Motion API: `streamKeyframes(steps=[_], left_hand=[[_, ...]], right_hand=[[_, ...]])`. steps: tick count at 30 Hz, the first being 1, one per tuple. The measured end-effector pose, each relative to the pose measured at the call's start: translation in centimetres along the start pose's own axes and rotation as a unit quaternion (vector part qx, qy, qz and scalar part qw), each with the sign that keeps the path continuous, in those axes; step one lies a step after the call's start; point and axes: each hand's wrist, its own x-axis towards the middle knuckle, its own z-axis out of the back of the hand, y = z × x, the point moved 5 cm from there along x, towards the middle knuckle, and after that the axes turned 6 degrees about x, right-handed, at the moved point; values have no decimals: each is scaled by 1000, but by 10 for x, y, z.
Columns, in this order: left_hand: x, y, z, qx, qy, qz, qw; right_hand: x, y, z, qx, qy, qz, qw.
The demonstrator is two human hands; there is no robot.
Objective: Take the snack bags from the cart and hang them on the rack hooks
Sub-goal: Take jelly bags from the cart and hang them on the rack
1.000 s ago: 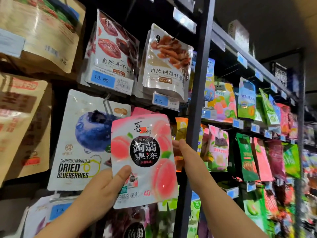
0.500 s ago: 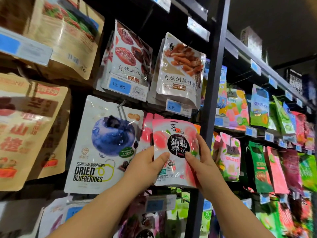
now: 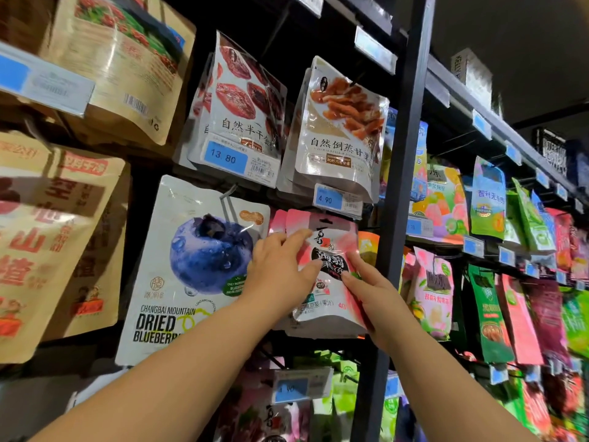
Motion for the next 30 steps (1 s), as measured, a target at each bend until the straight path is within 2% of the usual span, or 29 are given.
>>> streamKeyframes(steps=[4, 11, 20, 30], left_hand=[[8, -2, -4, 32, 33, 24, 999], [32, -10, -8, 39, 45, -18, 998], [46, -7, -11, 52, 4, -35, 998], [59, 1, -22, 85, 29, -23, 996]], right_hand=[[2, -1, 0, -27, 6, -24, 999], [5, 0, 3, -28, 9, -20, 999], [11, -3, 8, -3, -14, -12, 1000], [21, -9, 11, -42, -38, -22, 998]])
